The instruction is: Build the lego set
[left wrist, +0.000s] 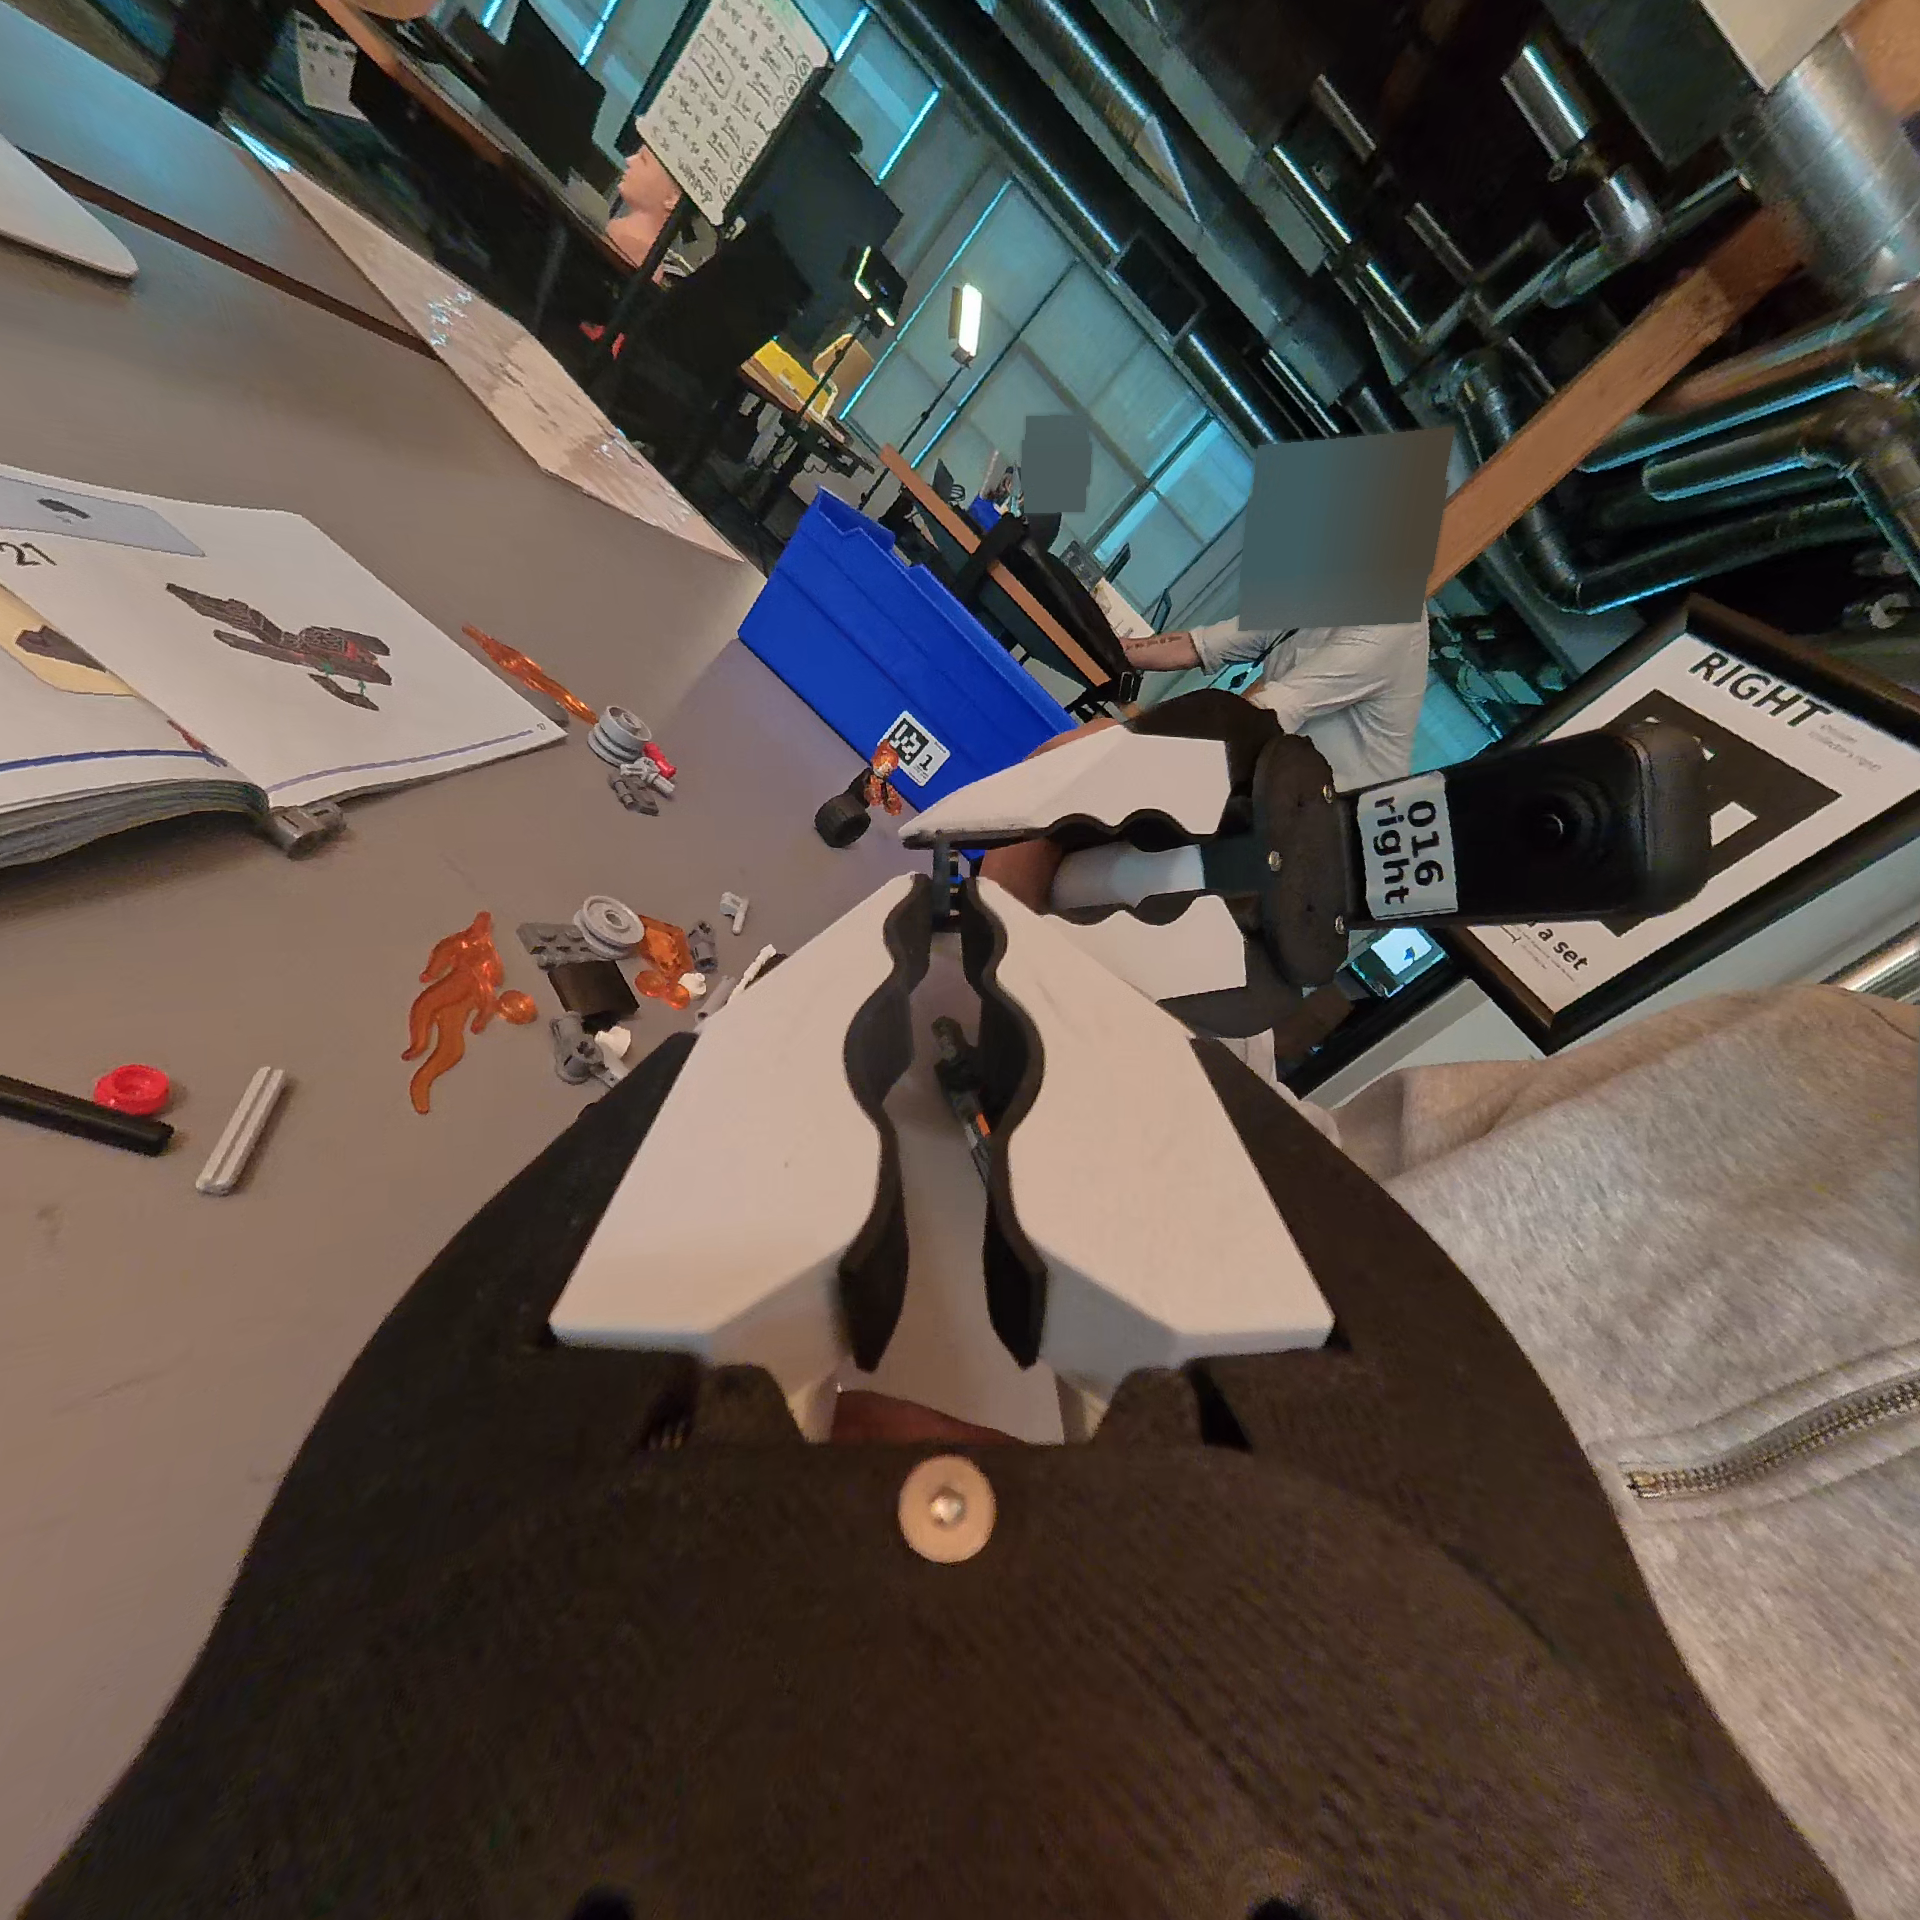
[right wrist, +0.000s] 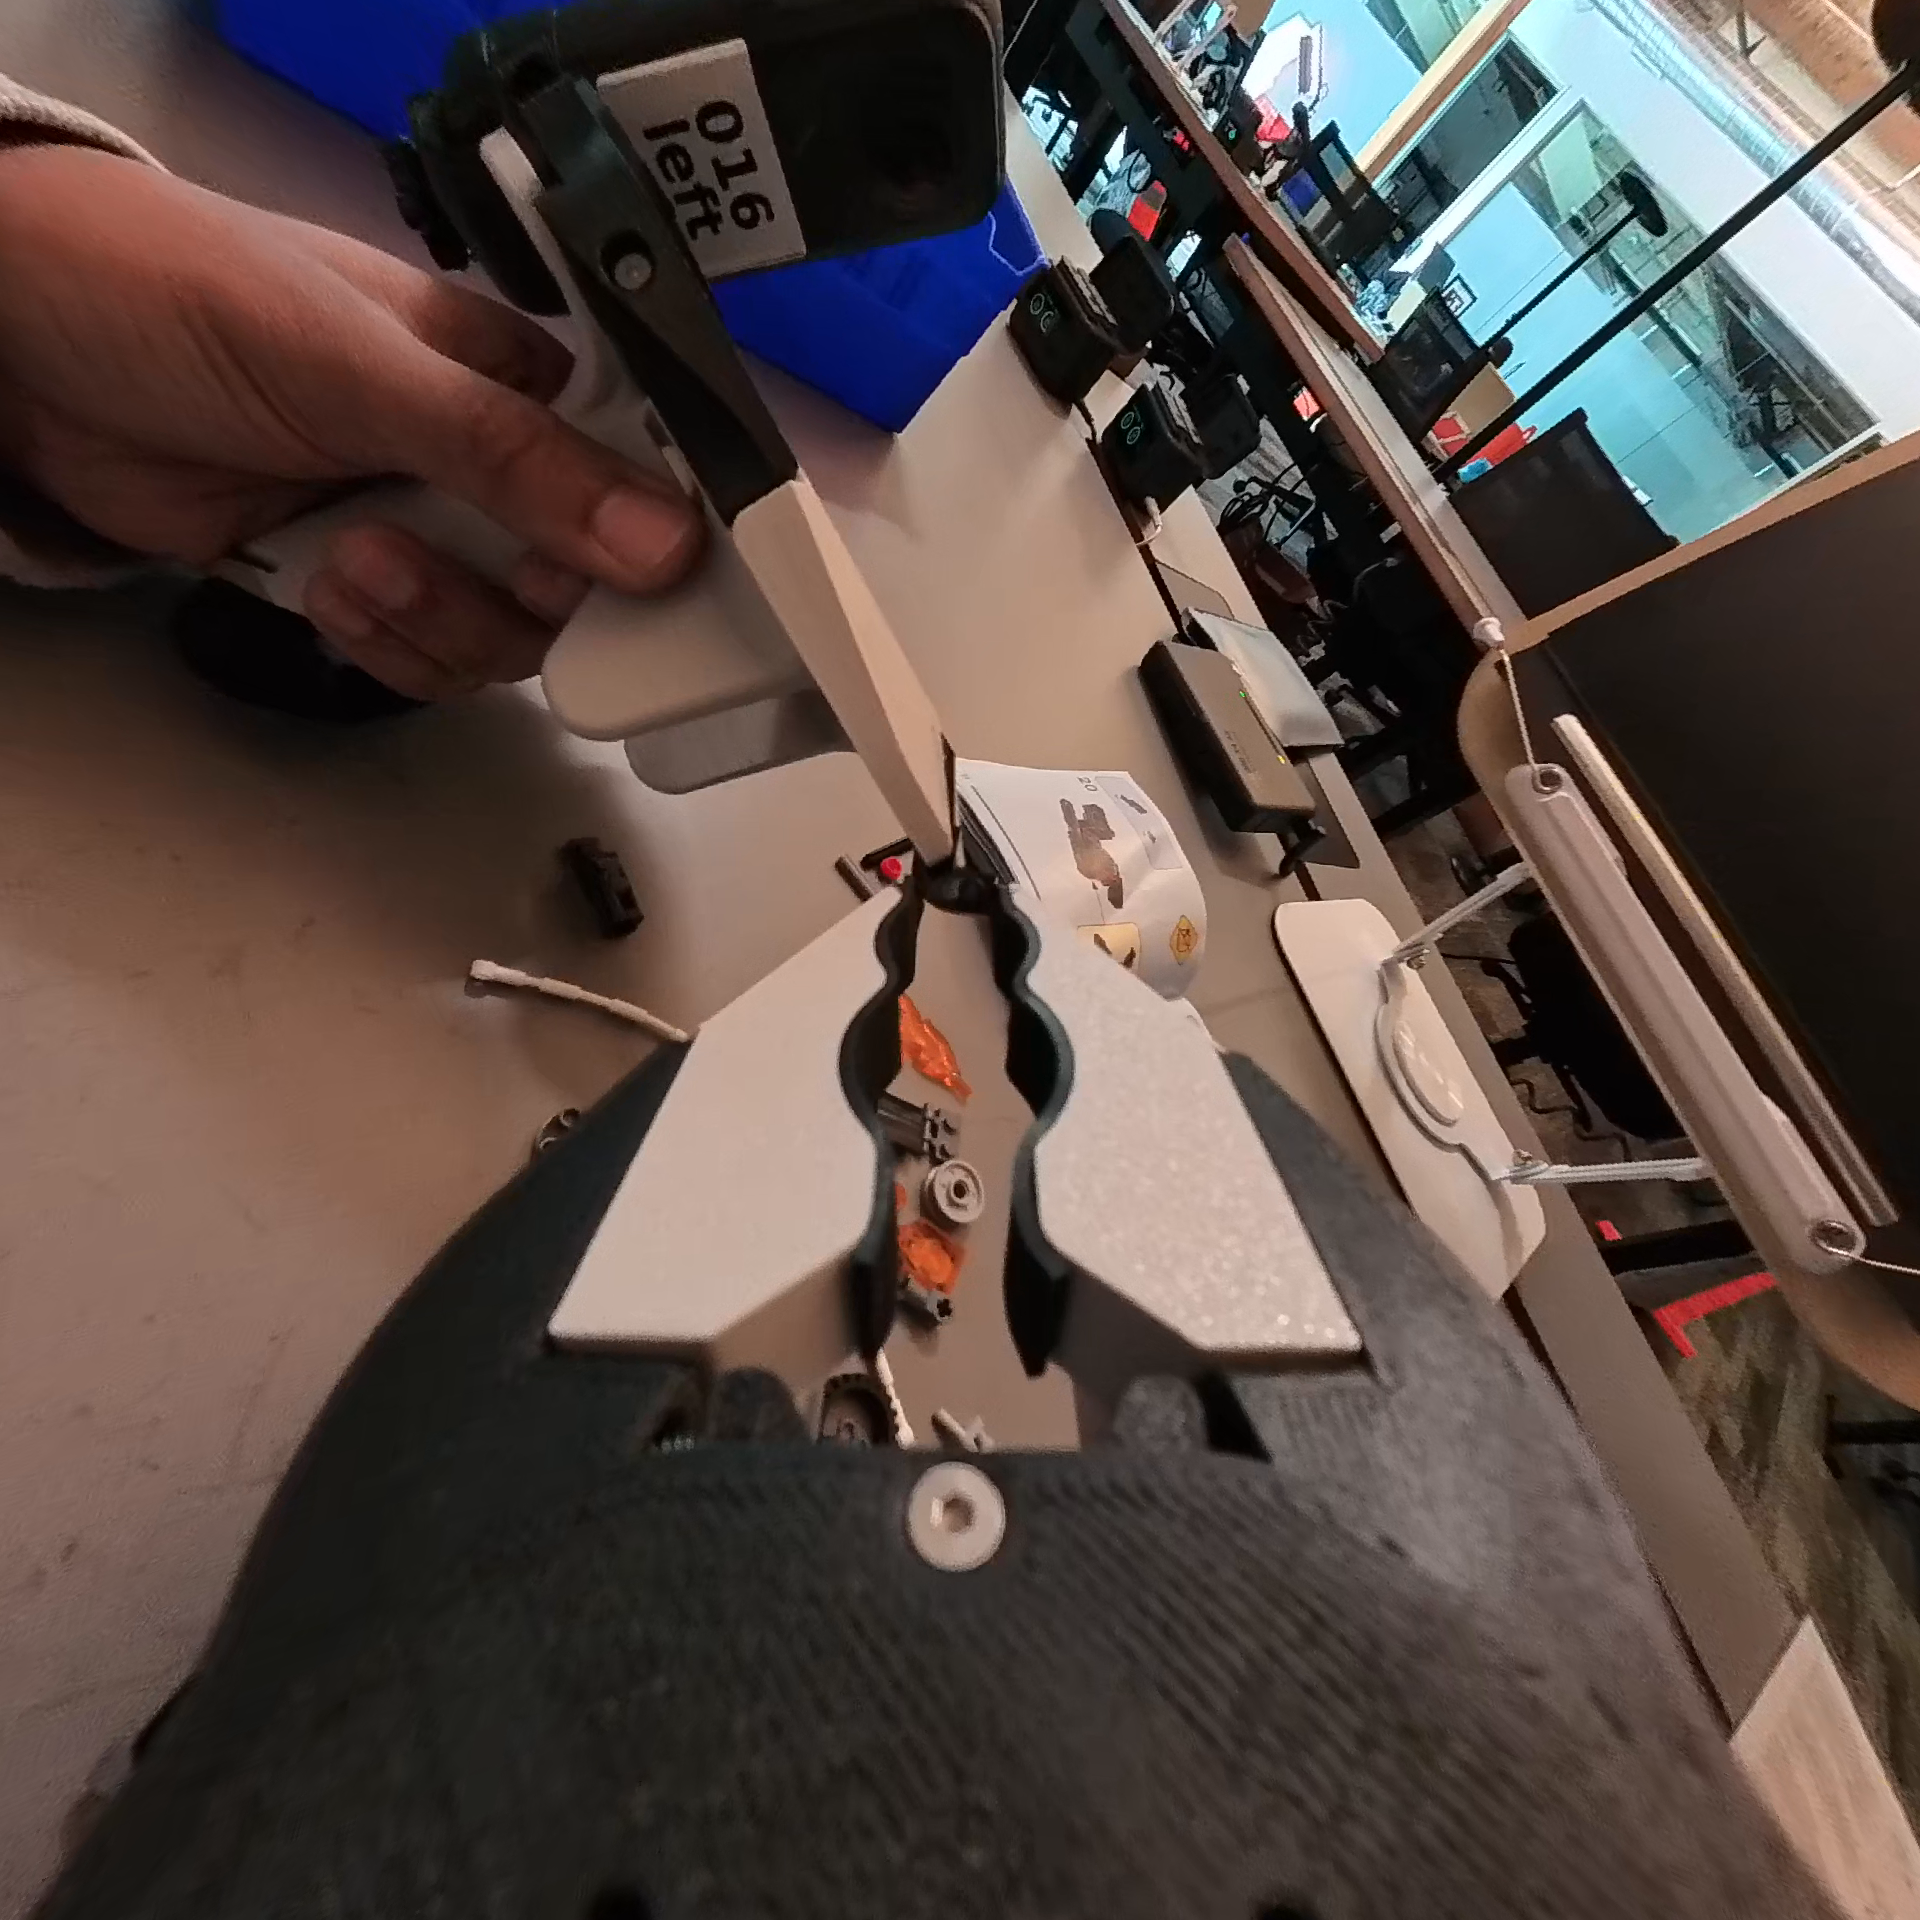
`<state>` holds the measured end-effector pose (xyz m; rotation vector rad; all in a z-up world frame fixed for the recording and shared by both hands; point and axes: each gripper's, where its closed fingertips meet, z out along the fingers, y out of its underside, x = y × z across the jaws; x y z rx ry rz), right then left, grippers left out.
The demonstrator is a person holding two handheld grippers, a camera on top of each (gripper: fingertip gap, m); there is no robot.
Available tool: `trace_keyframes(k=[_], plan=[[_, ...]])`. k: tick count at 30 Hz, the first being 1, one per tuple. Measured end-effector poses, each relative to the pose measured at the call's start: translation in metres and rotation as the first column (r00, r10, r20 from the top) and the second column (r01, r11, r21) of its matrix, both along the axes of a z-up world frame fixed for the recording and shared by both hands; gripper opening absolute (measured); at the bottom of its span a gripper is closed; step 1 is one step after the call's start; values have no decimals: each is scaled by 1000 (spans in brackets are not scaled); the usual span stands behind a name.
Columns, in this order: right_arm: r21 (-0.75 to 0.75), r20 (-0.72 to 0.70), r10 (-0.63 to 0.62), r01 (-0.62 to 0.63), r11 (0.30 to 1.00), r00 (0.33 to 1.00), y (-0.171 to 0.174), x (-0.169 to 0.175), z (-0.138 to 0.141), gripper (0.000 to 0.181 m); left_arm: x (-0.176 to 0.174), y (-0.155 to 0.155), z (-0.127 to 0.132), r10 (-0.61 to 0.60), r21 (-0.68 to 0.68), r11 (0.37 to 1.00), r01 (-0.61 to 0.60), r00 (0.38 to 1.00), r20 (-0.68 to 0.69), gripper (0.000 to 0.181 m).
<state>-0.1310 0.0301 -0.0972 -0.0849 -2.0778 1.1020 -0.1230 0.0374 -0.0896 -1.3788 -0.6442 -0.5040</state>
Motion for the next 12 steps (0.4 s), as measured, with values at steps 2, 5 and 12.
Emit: trace_keyframes(k=[2, 5, 12], plan=[[-2, -3, -1, 1, 1000, 1000, 0, 0, 1, 12, 0, 0, 1, 0, 3, 1000, 0, 1000, -5, 2], [-15, -1, -4, 4, 1000, 1000, 1, -1, 3, 12, 0, 0, 1, 1, 8, 1000, -1, 1000, -7, 8], [-31, 7, 3, -3, 1000, 1000, 2, 0, 4, 12, 0, 0, 3, 1, 17, 1000, -1, 1000, -12, 16]])
